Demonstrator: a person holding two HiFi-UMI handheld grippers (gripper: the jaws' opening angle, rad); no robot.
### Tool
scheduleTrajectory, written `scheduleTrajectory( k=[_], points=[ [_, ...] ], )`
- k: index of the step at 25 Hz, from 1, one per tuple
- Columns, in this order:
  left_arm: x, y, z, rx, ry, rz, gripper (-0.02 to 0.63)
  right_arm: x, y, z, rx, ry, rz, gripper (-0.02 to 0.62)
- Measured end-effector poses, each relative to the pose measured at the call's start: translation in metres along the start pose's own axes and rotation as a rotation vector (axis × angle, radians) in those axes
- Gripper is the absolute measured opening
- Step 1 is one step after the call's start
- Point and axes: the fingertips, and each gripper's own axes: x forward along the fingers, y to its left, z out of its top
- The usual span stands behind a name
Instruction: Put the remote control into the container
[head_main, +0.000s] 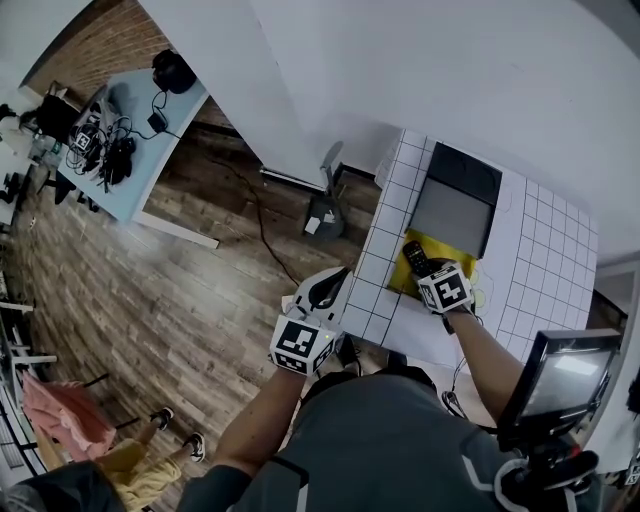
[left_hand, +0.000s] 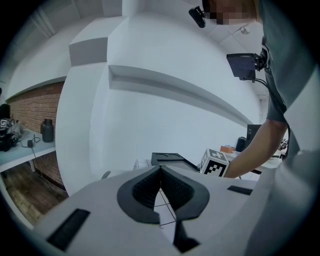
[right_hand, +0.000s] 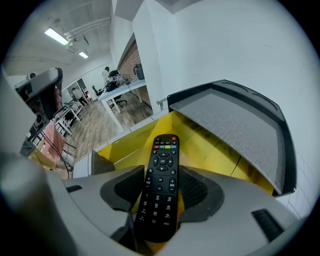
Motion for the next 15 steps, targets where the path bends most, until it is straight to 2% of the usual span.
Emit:
scheduleTrajectory(
  k=[10, 12, 15],
  points=[
    [-0.011, -0.005, 0.006, 0.008, -0.013, 0.001, 0.011, 0.0, 0.004, -0.001, -0.061, 0.012, -0.008, 0.231],
    [-0.015, -0.004, 0.008, 0.011, -0.019, 0.008, 0.011, -0.003, 0.004, 0.001, -0.058, 0.0, -0.001, 0.256],
    [-0.021, -0.001, 0.013, 0.012, -0.027, 0.028, 0.011, -0.013, 0.005, 0.008, -0.064, -0.041, 0.003, 0.258]
  ],
)
